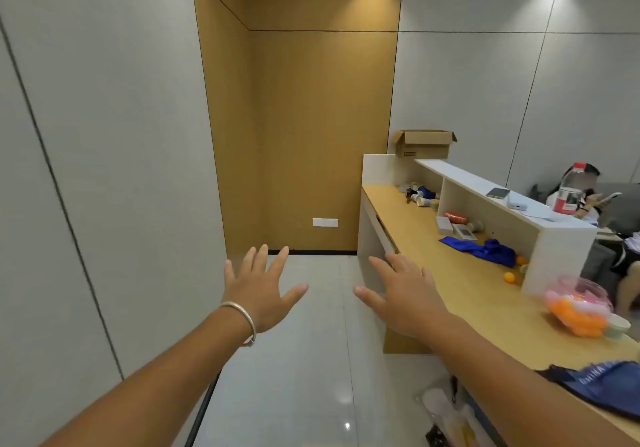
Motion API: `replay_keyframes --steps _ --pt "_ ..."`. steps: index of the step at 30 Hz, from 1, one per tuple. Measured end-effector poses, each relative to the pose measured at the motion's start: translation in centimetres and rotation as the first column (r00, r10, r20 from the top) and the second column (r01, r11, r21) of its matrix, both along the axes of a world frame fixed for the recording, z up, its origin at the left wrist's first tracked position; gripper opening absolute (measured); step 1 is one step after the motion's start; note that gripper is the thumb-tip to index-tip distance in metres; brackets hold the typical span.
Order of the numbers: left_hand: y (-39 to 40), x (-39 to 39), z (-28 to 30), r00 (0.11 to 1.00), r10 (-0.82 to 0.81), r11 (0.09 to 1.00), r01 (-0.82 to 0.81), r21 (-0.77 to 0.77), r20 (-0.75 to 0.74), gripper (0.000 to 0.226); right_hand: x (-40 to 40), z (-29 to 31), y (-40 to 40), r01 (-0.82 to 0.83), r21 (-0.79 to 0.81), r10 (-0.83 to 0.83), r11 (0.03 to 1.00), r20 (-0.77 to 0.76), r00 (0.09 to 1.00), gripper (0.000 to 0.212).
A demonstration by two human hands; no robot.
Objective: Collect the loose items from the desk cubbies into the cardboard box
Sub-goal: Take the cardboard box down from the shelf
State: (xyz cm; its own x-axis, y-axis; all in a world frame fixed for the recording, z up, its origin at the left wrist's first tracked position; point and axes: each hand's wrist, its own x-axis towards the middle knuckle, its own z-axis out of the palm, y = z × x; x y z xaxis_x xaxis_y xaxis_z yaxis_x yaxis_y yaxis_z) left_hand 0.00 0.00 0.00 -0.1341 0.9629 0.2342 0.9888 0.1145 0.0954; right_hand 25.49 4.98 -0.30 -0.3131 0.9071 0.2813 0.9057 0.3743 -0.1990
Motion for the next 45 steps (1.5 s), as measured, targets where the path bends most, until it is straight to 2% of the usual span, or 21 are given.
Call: replay_keyframes --steps 14,22,34,45 --pt "31.2 -9.8 0.0 0.997 -0.057 0.996 0.061 0.068 -0.061 0.082 -9.9 0.7 29.0 0.073 0.011 -0.073 0.997 0.003 0.997 0.08" --pt "46.1 -12.5 -0.8 0.996 -0.072 0.995 0.075 0.061 -0.06 0.082 -12.2 -0.1 44.1 0.059 0.002 -0.059 0.998 0.017 0.998 0.077" --pt "73.7 -13.4 0.3 0.998 0.009 0.995 -0.002 0.101 -0.063 0.082 -12.8 1.4 73.2 -0.041 0.094 0.047 0.995 -0.061 0.997 0.071" --pt "96.2 -18.3 -2.3 0.999 -0.03 0.998 0.032 0.054 -0.035 0.083 -17.6 -2.2 95.7 -0.006 0.051 0.008 0.999 -0.034 0.999 0.074"
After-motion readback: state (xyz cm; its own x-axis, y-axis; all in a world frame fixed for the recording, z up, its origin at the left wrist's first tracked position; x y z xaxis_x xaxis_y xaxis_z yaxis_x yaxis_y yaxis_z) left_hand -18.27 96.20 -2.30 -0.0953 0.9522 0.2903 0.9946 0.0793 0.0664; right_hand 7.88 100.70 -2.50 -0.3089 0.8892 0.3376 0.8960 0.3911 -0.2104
